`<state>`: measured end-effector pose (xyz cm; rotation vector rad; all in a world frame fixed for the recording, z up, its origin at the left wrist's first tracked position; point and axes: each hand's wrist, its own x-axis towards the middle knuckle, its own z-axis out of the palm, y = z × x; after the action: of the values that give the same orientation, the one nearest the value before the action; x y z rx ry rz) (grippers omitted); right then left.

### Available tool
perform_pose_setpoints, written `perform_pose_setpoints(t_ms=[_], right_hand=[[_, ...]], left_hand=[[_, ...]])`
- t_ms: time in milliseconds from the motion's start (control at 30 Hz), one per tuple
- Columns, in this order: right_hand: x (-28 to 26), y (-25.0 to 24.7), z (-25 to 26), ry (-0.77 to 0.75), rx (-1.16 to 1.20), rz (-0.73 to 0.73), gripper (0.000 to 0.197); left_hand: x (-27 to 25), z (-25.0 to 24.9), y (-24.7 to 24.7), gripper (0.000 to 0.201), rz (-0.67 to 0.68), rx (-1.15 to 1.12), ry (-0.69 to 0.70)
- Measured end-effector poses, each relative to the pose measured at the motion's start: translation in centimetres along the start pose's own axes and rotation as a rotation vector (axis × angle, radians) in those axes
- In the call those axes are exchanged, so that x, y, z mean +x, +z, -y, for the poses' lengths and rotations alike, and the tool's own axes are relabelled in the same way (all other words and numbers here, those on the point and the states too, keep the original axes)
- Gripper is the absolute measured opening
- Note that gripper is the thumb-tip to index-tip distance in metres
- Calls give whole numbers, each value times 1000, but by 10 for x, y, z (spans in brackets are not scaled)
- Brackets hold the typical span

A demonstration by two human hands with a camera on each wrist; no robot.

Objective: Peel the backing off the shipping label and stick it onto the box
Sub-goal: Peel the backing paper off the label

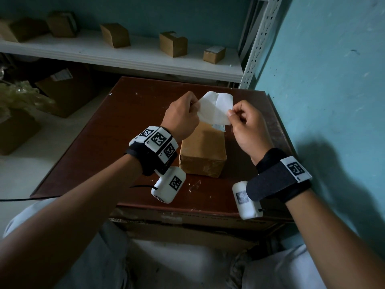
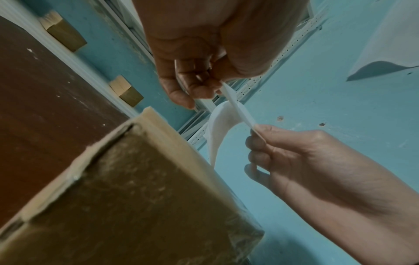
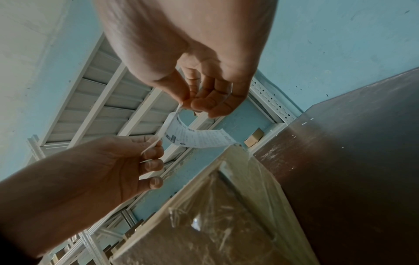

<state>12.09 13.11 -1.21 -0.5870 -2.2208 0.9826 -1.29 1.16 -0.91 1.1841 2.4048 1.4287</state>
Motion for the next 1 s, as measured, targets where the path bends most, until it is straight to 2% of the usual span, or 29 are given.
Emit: perform_pose_setpoints(t_ms=[1000], right_hand=[[1,-2,-1,-7,-6,-7,14]], left_hand=[[2,1,-2,9,-16,11,-10]])
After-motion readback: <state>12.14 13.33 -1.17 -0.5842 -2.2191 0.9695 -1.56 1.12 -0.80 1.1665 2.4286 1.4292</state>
